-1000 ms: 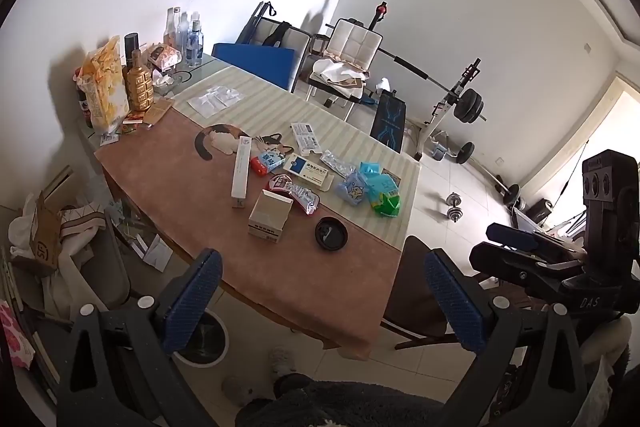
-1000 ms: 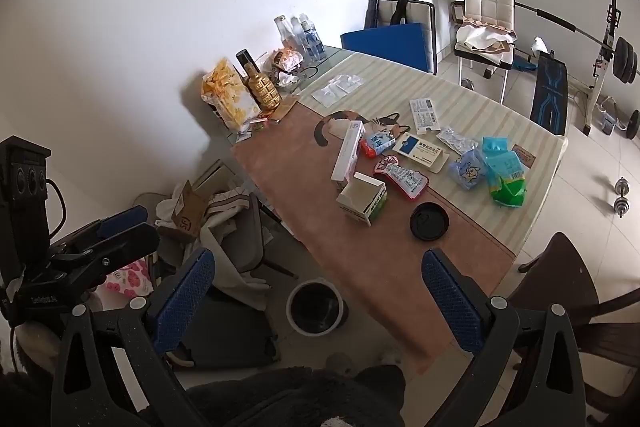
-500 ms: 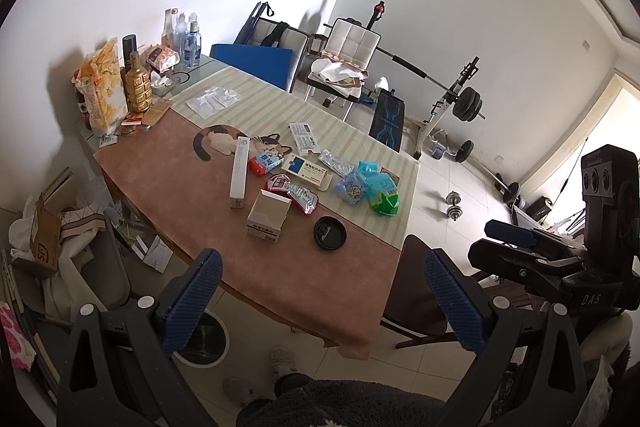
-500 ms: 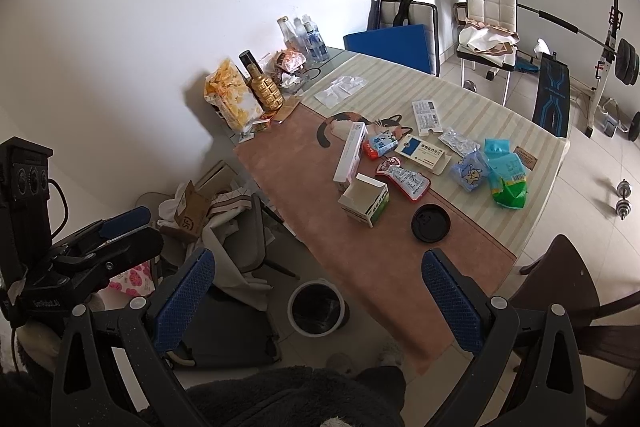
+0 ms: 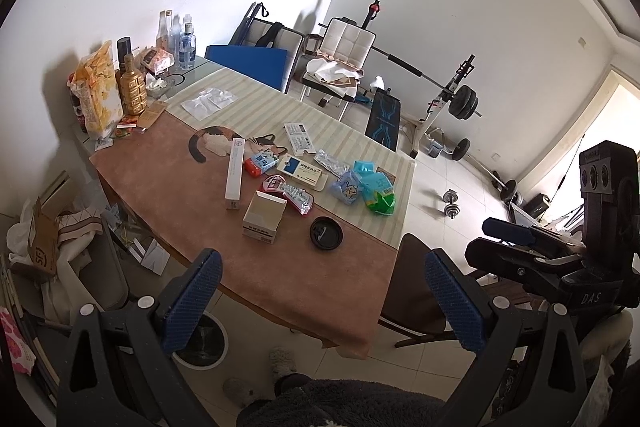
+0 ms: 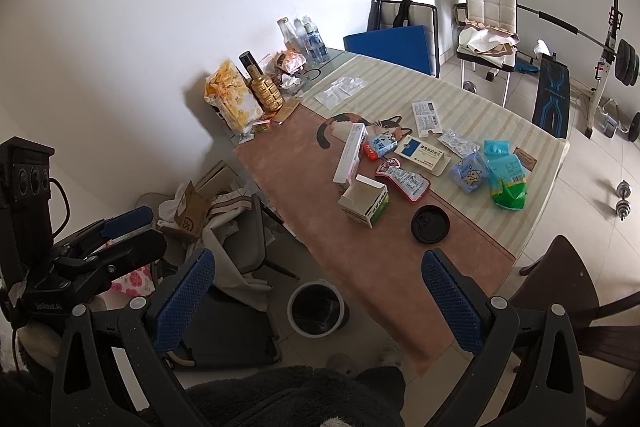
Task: Collect trash
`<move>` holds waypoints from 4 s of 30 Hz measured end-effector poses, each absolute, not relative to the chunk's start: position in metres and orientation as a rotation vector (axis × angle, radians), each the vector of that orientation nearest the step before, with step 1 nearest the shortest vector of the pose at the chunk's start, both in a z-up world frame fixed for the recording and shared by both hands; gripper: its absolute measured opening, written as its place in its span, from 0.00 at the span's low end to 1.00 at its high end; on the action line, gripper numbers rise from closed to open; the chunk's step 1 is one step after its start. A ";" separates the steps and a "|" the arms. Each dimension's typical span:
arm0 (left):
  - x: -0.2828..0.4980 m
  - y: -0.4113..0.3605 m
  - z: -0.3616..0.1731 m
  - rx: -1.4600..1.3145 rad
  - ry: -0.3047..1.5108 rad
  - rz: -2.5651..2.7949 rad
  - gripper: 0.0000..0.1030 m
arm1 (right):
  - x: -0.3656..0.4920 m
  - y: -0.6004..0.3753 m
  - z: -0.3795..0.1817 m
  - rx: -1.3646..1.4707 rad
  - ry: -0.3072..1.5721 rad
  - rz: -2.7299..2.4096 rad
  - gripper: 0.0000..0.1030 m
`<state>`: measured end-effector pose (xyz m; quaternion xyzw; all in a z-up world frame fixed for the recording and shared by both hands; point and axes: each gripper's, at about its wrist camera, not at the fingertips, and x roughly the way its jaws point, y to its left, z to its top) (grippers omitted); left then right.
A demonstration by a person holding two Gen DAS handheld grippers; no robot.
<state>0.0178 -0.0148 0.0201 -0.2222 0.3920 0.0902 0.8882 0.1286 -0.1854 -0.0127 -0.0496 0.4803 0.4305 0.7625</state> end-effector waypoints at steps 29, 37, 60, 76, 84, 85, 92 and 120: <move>0.017 -0.018 0.015 -0.451 0.815 0.172 1.00 | 0.131 -0.188 -0.011 -0.099 1.046 0.935 1.00; 0.019 -0.011 0.018 -0.445 0.817 0.157 1.00 | 0.132 -0.190 -0.011 -0.097 1.045 0.934 1.00; 0.137 0.006 -0.106 -0.063 1.052 0.458 1.00 | 0.205 -0.193 -0.096 -0.157 1.131 0.538 1.00; 0.373 0.035 -0.286 -0.089 1.384 0.598 1.00 | 0.519 -0.169 -0.374 -0.429 1.435 0.314 1.00; 0.431 0.046 -0.328 -0.080 1.446 0.606 1.00 | 0.584 -0.153 -0.459 -0.465 1.535 0.296 1.00; 0.434 0.047 -0.329 -0.074 1.445 0.607 1.00 | 0.588 -0.153 -0.464 -0.432 1.549 0.302 0.97; 0.418 0.061 -0.306 -0.067 1.426 0.593 1.00 | 0.570 -0.177 -0.459 -0.258 1.581 0.267 0.62; 0.350 0.051 -0.396 -0.238 1.697 0.246 1.00 | 0.432 -0.176 -0.426 -0.108 1.622 0.293 0.62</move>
